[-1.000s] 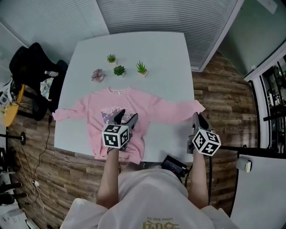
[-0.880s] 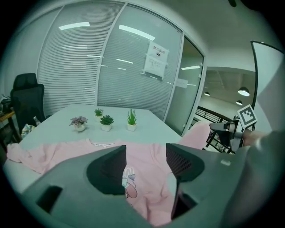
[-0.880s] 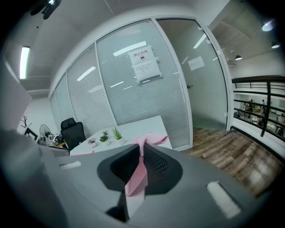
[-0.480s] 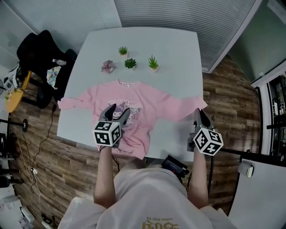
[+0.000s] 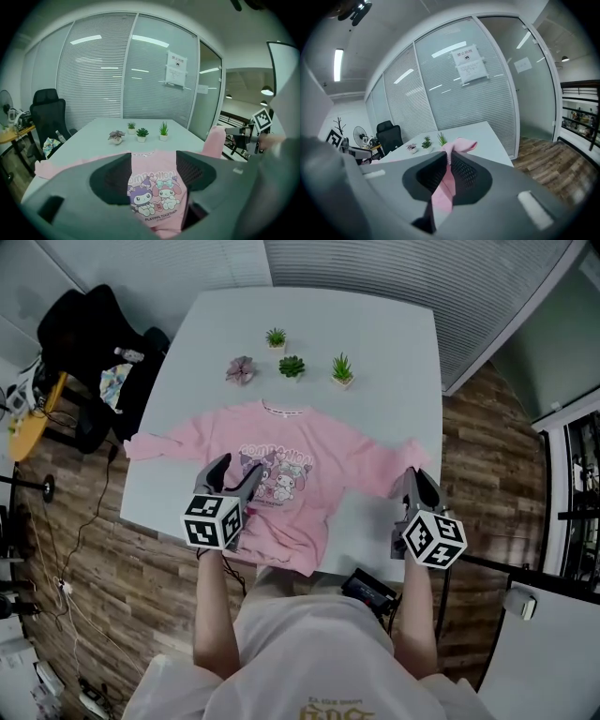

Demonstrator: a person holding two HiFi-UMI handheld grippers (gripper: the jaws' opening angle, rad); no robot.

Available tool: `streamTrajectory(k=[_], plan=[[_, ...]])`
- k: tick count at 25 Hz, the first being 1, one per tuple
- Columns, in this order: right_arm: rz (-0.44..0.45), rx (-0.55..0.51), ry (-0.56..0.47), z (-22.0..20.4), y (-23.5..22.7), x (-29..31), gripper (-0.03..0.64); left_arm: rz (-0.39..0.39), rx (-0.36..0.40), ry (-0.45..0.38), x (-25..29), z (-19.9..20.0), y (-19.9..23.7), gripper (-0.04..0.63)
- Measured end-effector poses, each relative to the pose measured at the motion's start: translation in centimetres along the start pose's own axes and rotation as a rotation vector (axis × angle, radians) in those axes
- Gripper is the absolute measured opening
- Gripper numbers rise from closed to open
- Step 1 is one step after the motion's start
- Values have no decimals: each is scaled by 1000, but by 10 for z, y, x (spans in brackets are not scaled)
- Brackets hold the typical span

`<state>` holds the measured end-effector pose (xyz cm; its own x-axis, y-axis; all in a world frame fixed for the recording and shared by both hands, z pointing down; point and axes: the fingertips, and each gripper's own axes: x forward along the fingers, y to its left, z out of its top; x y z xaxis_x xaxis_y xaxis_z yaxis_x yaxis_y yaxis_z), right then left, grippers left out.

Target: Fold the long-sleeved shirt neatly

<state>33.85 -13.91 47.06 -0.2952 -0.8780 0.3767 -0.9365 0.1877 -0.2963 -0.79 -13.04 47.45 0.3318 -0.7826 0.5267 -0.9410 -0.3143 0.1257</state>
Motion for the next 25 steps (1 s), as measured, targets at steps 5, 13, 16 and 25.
streamTrajectory(k=[5, 13, 16, 25], plan=[[-16, -52, 7, -1, 34, 18, 41, -29, 6, 11, 10, -3, 29, 308], [-26, -77, 35, -7, 91, 45, 41, -93, -13, 28, 12, -8, 73, 316], [-16, -86, 45, -11, 112, 54, 41, -112, -30, 28, 9, -9, 85, 316], [9, -94, 55, -14, 157, 78, 41, -140, -32, 42, 7, -12, 114, 321]])
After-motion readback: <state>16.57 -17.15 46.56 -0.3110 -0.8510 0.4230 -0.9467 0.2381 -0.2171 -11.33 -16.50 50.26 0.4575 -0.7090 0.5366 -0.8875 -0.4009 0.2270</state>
